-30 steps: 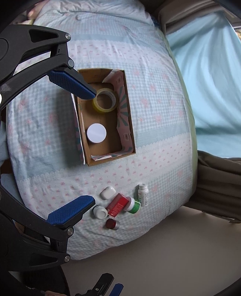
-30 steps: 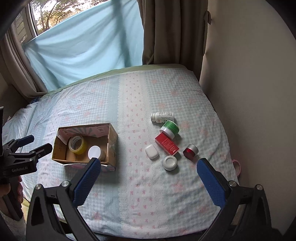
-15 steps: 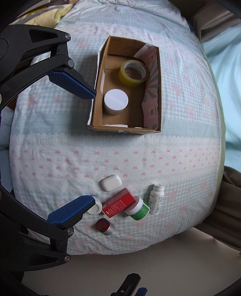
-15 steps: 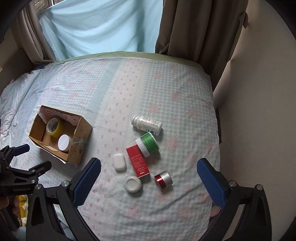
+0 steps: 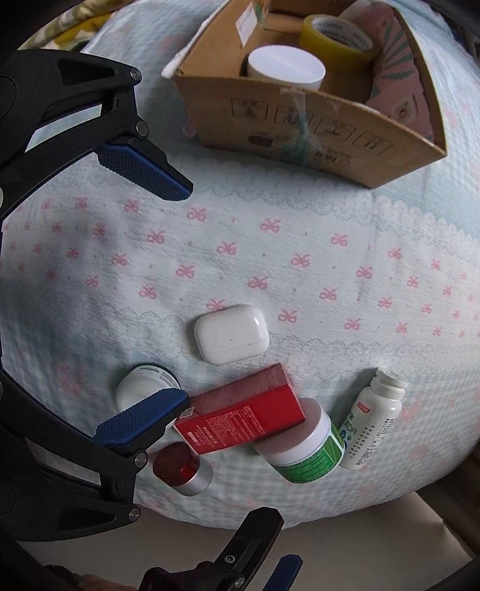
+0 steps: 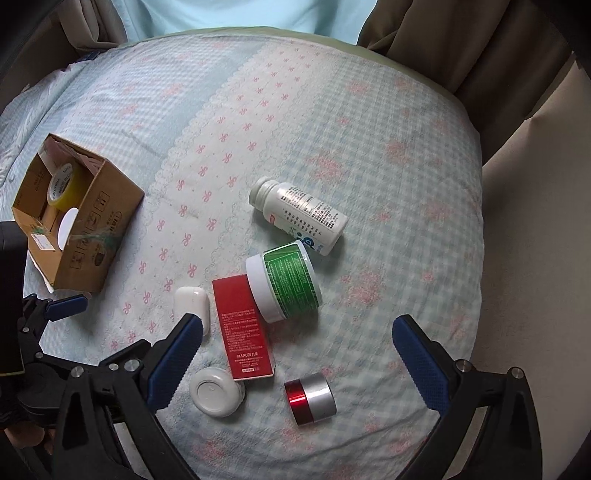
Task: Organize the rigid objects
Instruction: 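Grasp the white earbud case with the left tool while the right tool grasps the green jar, then carry the earbud case and green jar over the box with both tools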
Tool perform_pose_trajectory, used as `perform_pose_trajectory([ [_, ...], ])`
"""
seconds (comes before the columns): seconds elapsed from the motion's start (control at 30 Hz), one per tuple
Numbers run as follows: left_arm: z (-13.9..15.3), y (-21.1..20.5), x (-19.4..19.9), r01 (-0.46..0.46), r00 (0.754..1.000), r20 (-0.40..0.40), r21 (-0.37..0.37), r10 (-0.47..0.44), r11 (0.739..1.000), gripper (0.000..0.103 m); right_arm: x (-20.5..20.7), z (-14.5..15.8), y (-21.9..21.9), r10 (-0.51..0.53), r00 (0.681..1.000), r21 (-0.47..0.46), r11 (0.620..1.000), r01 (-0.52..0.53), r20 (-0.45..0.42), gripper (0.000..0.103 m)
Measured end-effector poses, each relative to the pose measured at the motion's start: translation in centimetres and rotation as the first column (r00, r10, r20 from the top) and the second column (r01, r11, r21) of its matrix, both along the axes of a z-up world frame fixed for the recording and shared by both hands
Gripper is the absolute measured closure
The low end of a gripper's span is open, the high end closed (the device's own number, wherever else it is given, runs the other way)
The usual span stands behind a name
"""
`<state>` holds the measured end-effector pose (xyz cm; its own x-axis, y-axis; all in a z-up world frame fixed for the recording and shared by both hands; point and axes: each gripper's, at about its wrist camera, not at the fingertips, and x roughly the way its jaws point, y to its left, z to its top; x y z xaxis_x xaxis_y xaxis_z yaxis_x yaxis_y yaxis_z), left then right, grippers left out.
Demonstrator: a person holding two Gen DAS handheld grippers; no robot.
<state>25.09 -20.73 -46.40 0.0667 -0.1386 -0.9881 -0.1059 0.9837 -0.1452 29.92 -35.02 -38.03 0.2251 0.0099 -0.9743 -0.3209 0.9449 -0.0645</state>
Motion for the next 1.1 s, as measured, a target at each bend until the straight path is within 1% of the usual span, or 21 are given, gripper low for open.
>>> perform_pose_trajectory([
  [0.03, -0.9, -0.3, 0.3, -0.009, 1.000, -0.014, -0.005, 0.009, 1.000, 0.003, 0.5, -0.9, 0.1, 0.008, 1.000, -0.006, 1.000, -0.008, -0.017, 0.007],
  [0.13, -3.4, -1.1, 0.9, -0.046, 0.998, -0.048, -0.006, 0.045, 0.999, 0.007, 1.7, -3.3, 0.4, 0.039, 0.998, -0.041, 0.998, -0.041, -0.052, 0.008],
  [0.17, -4.1, -1.2, 1.1, -0.062, 0.996, -0.060, -0.007, 0.062, 0.998, 0.008, 1.9, -3.8, 0.6, 0.056, 0.997, -0.055, 0.997, -0.059, -0.058, 0.011],
  [0.27, -6.0, -1.4, 1.4, -0.123, 0.988, -0.095, -0.014, 0.121, 0.992, 0.015, 2.5, -5.3, 1.2, 0.105, 0.991, -0.087, 0.990, -0.112, -0.084, 0.015],
  [0.33, -6.9, -1.6, 1.6, -0.150, 0.984, -0.107, -0.032, 0.145, 0.988, 0.015, 2.7, -6.1, 1.6, 0.129, 0.987, -0.104, 0.985, -0.139, -0.095, 0.015],
  [0.4, -7.1, -2.1, 1.7, -0.146, 0.985, -0.097, -0.007, 0.144, 0.989, 0.015, 3.0, -6.7, 1.7, 0.142, 0.984, -0.109, 0.982, -0.154, -0.110, 0.016],
  [0.5, -7.3, -3.0, 1.9, -0.136, 0.987, -0.084, 0.016, 0.137, 0.991, 0.016, 3.3, -7.4, 2.0, 0.160, 0.978, -0.110, 0.978, -0.175, -0.131, 0.025],
  [0.53, -7.2, -3.2, 2.0, -0.138, 0.987, -0.081, 0.023, 0.139, 0.990, 0.020, 3.4, -7.6, 2.0, 0.165, 0.976, -0.112, 0.977, -0.182, -0.141, 0.028],
  [0.6, -7.3, -3.5, 2.1, -0.137, 0.987, -0.076, 0.028, 0.139, 0.990, 0.025, 3.5, -8.0, 2.2, 0.176, 0.972, -0.111, 0.975, -0.194, -0.152, 0.030],
  [0.67, -7.1, -3.9, 2.5, -0.124, 0.990, -0.069, 0.027, 0.126, 0.992, 0.035, 3.6, -8.2, 2.4, 0.191, 0.969, -0.113, 0.971, -0.210, -0.156, 0.030],
  [0.7, -7.0, -4.0, 2.5, -0.114, 0.991, -0.069, 0.024, 0.115, 0.993, 0.038, 3.7, -8.2, 2.5, 0.197, 0.968, -0.110, 0.970, -0.216, -0.157, 0.031],
  [0.73, -7.0, -4.1, 2.5, -0.107, 0.992, -0.071, 0.013, 0.108, 0.994, 0.045, 3.8, -8.3, 2.6, 0.201, 0.967, -0.106, 0.970, -0.219, -0.159, 0.031],
  [0.77, -7.0, -4.0, 2.3, -0.109, 0.991, -0.075, -0.002, 0.108, 0.994, 0.053, 3.9, -8.4, 2.5, 0.204, 0.965, -0.099, 0.970, -0.222, -0.164, 0.035],
  [0.8, -7.0, -3.8, 2.3, -0.115, 0.990, -0.079, -0.019, 0.114, 0.993, 0.056, 4.0, -8.5, 2.5, 0.207, 0.963, -0.088, 0.970, -0.224, -0.172, 0.037],
  [0.83, -7.0, -3.6, 2.2, -0.124, 0.990, -0.080, -0.035, 0.121, 0.992, 0.062, 4.4, -8.6, 2.5, 0.210, 0.961, -0.076, 0.971, -0.226, -0.181, 0.043],
  [0.87, -7.1, -3.2, 2.1, -0.130, 0.989, -0.078, -0.053, 0.126, 0.990, 0.062, 4.5, -8.6, 2.6, 0.212, 0.959, -0.064, 0.972, -0.227, -0.188, 0.050],
  [0.97, -7.3, -2.9, 2.0, -0.132, 0.989, -0.073, -0.088, 0.126, 0.987, 0.062, 4.7, -8.7, 3.0, 0.212, 0.959, -0.063, 0.972, -0.227, -0.188, 0.050],
  [1.1, -7.4, -2.6, 1.8, -0.127, 0.991, -0.061, -0.104, 0.121, 0.986, 0.062, 4.7, -8.5, 3.0, 0.192, 0.965, -0.059, 0.977, -0.205, -0.177, 0.050],
])
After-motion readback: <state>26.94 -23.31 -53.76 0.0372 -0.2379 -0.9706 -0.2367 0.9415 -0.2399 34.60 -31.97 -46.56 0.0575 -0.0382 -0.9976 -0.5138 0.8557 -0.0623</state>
